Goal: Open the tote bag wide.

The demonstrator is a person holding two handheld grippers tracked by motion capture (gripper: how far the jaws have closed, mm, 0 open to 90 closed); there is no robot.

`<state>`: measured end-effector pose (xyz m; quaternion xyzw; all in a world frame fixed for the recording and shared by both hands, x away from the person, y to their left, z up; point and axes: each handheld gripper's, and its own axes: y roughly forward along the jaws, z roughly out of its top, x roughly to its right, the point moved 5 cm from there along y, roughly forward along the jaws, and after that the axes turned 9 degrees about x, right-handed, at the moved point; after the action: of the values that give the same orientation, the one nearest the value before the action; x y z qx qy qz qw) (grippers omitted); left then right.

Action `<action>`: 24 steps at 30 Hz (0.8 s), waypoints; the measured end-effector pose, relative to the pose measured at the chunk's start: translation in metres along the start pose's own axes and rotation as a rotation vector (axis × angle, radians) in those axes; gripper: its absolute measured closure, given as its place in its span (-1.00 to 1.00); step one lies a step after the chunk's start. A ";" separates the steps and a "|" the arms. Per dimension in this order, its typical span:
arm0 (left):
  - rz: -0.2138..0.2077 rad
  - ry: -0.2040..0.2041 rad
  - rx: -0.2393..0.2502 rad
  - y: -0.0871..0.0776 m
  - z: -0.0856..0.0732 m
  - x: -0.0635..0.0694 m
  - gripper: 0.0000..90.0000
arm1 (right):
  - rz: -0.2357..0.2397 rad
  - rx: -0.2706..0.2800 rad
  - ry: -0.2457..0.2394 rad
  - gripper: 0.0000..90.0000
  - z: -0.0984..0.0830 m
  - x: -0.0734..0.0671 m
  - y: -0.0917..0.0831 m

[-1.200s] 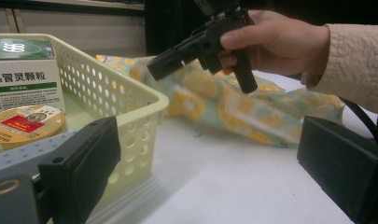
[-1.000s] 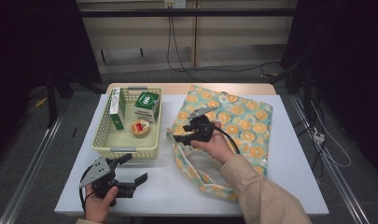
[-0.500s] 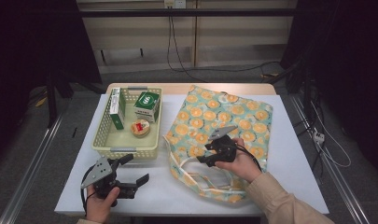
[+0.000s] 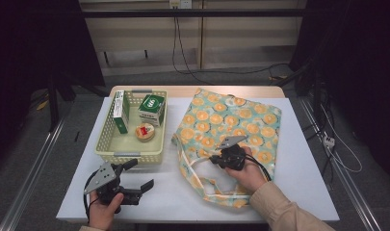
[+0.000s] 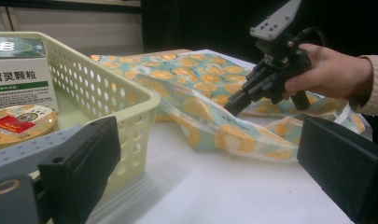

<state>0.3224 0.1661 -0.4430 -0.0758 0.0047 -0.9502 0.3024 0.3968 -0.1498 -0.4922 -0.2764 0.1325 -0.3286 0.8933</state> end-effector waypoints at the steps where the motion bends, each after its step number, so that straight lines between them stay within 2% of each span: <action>1: 0.001 -0.001 0.001 0.000 0.000 0.000 -0.87 | -0.014 0.000 0.000 1.00 0.001 0.003 0.001; 10: 0.001 0.001 0.000 0.000 0.000 0.000 -0.87 | -0.118 0.011 0.021 1.00 0.008 0.036 0.010; 11: 0.003 -0.003 0.001 0.000 0.000 0.000 -0.87 | -0.104 0.020 0.050 1.00 0.008 0.039 0.012; 12: 0.003 -0.003 0.001 0.000 0.000 0.000 -0.87 | -0.069 0.029 0.080 1.00 0.009 0.039 0.013; 13: 0.005 0.001 0.002 -0.001 0.000 -0.001 -0.87 | -0.066 0.035 0.080 0.93 0.009 0.039 0.013; 16: 0.006 -0.007 0.006 -0.001 0.000 -0.002 -0.87 | -0.065 0.031 0.072 0.29 0.010 0.034 0.012; 17: 0.009 -0.008 0.005 -0.001 -0.001 -0.002 -0.87 | -0.062 0.031 0.066 0.20 0.011 0.032 0.011; 18: 0.006 -0.005 0.004 -0.001 -0.001 -0.002 -0.87 | -0.042 0.026 0.052 0.18 0.011 0.028 0.011; 20: 0.002 -0.003 0.000 -0.001 0.000 -0.001 -0.87 | -0.049 0.009 0.016 0.04 0.010 0.024 0.010; 22: -0.001 0.003 -0.001 0.000 0.000 0.000 -0.87 | -0.048 -0.004 -0.009 0.00 0.006 0.021 0.012; 24: 0.000 0.002 0.001 0.000 0.000 0.000 -0.87 | -0.046 0.003 0.002 0.06 0.006 0.022 0.011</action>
<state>0.3223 0.1662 -0.4427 -0.0746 0.0045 -0.9502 0.3024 0.4210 -0.1550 -0.4952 -0.2775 0.1264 -0.3497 0.8858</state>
